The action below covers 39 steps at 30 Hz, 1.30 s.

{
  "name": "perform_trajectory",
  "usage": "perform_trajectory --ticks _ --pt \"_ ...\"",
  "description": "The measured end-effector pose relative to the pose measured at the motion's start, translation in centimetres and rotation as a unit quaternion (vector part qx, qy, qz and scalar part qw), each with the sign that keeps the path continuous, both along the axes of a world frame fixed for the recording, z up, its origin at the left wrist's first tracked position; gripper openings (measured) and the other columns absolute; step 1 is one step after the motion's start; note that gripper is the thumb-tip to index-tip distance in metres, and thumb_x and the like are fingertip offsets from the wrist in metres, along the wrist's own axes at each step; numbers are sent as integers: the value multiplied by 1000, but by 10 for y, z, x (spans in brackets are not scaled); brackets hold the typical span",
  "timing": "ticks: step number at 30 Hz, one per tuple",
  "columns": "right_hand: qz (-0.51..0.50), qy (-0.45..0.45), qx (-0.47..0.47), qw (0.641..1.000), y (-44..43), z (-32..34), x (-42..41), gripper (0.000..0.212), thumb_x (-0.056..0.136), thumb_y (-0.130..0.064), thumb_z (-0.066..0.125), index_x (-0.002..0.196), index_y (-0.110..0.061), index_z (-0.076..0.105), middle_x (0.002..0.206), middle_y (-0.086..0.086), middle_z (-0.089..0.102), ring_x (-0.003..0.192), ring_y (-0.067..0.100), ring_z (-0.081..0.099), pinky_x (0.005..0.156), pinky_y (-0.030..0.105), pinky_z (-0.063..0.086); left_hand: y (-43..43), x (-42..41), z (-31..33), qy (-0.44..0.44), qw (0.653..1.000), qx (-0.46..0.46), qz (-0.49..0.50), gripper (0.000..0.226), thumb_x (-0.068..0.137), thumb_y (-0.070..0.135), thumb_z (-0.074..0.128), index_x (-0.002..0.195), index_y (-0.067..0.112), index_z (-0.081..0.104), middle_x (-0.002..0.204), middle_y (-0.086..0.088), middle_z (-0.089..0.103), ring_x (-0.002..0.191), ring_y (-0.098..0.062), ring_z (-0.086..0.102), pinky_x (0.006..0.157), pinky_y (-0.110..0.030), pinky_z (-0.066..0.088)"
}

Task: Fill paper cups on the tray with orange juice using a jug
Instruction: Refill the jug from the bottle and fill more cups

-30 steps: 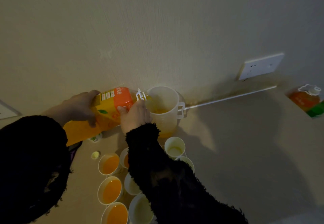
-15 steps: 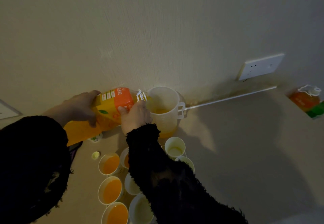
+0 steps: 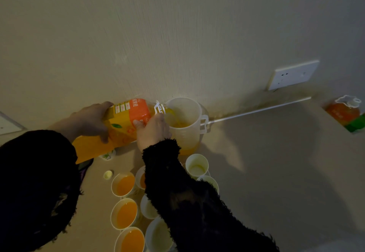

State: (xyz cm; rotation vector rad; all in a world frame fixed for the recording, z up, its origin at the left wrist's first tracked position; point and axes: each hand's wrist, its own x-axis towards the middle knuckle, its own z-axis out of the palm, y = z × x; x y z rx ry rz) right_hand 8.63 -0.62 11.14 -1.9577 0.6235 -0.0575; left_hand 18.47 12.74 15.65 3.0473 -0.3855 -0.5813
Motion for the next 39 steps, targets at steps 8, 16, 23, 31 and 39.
perform_trajectory --ticks 8,16,23,31,39 --pt "1 3 -2 1000 0 0 -1 59 88 -44 60 128 -7 37 130 12 52 123 32 47 103 47 36 0 0 1 2 1000 0 5 120 36 21 86 142 20 30 127 -13 49 115 -36 48 96 -51 43" --pt "1 3 -1 1000 0 1 -1 58 88 -44 61 127 -8 38 129 11 53 123 32 47 103 47 37 -1 -2 1 -1 1000 10 3 124 30 28 82 142 20 29 126 -13 49 114 -35 49 95 -50 44" --pt "2 2 -1 1000 0 1 -2 58 88 -43 61 128 -7 38 129 11 53 122 32 48 103 48 37 -1 -3 1 1 1000 4 5 122 36 22 86 143 19 28 129 -14 48 116 -36 48 96 -49 44" --pt "5 2 -1 1000 -1 1 -3 59 88 -44 61 127 -7 38 128 11 54 121 32 49 101 48 39 0 -3 1 4 1000 -5 5 122 31 25 82 141 20 31 125 -13 50 113 -36 50 94 -49 45" --pt "4 8 6 1000 -1 0 -1 60 88 -45 60 128 -7 37 131 12 52 123 32 48 103 48 37 -2 -4 1 3 1000 4 11 123 29 27 80 141 22 30 125 -12 50 113 -36 50 94 -49 45"
